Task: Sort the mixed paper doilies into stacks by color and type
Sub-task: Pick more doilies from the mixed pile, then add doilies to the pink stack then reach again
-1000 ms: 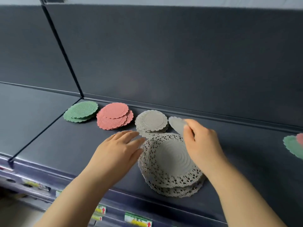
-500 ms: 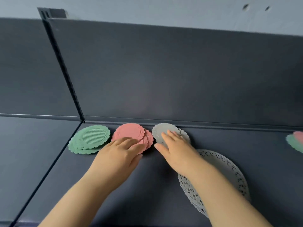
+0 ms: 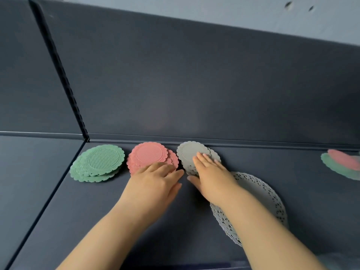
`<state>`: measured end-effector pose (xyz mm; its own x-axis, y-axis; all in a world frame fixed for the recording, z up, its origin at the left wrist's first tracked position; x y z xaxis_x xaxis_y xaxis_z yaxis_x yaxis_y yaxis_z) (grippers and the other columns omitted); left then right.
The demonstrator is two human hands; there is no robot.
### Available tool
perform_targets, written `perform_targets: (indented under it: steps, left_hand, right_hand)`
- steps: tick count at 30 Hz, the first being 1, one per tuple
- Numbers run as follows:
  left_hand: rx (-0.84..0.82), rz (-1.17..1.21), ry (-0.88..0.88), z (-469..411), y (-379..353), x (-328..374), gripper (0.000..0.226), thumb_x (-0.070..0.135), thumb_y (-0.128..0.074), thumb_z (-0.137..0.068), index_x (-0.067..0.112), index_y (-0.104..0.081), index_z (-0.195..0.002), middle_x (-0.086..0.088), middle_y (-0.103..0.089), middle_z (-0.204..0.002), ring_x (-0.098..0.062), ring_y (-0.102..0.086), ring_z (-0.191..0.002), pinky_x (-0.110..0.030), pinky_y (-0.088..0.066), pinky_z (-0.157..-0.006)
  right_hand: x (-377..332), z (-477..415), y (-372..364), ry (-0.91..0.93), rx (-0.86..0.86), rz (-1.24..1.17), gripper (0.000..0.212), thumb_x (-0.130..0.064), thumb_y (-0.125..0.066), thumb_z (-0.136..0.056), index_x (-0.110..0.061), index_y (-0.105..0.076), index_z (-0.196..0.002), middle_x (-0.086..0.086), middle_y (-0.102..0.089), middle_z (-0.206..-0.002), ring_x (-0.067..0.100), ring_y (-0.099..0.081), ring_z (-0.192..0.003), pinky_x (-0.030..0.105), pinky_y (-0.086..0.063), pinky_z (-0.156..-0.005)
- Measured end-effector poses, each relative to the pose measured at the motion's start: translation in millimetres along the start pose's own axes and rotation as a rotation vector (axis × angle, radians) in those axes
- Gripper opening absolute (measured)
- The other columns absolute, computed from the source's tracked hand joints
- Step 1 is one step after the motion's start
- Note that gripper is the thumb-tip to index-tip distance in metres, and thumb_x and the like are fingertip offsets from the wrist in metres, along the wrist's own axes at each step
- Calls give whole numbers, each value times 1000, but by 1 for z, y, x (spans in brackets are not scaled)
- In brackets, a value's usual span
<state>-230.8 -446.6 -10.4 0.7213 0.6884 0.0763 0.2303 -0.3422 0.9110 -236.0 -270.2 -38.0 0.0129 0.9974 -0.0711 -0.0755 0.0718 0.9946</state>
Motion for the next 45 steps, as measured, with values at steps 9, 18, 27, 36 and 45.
perform_targets:
  steps: [9, 18, 27, 36, 45]
  left_hand:
    - [20, -31, 68, 0, 4, 20, 30, 25, -78, -70, 17, -72, -98, 3, -71, -90, -22, -68, -82, -34, -54, -67]
    - [18, -62, 130, -13, -3, 125, 27, 29, -73, -74, 19, -70, -100, 4, -71, -93, -22, -67, -84, -33, -55, -69]
    - [3, 1, 45, -52, -40, 304, 34, 31, -41, -85, 21, -69, -100, 5, -70, -90, -21, -66, -83, -32, -54, -67]
    - [-84, 2, 41, -73, -58, 372, 27, 27, -55, -81, 20, -70, -102, 5, -71, -91, -22, -67, -77, -32, -54, -61]
    - [-113, -8, 173, -85, -62, 335, 24, 24, -63, -82, 22, -70, -105, 6, -71, -96, -22, -67, -83, -32, -52, -58]
  right_hand:
    - [3, 34, 17, 44, 132, -112, 60, -47, -31, -95, -14, -20, -144, 1, -15, -154, 11, -8, -141, 28, -6, -114]
    - [84, 113, 34, 181, 227, -190, 54, -51, -28, -93, -34, -18, -143, -20, -12, -151, -2, -2, -138, 18, -6, -107]
    - [258, 227, 24, 100, 241, -241, 48, -49, -35, -91, -38, -31, -138, -24, -24, -146, -9, -14, -133, 7, -6, -101]
    - [322, 269, 6, 46, 270, -333, 44, -42, -43, -92, -35, -38, -135, -22, -32, -143, -7, -25, -130, 2, -11, -94]
    - [340, 246, 10, 16, 319, -420, 41, -39, -46, -90, -34, -45, -130, -24, -40, -136, -5, -36, -124, 11, -27, -98]
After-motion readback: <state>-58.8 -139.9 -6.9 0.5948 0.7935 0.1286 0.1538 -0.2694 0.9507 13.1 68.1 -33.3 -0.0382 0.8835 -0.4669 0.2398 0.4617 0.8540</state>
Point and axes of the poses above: each hand's wrist, its own z-axis away from the middle knuckle, its own y-axis out of the back of the hand, x = y × z, the point moved 2 cm from there along -z, towards the middle knuckle
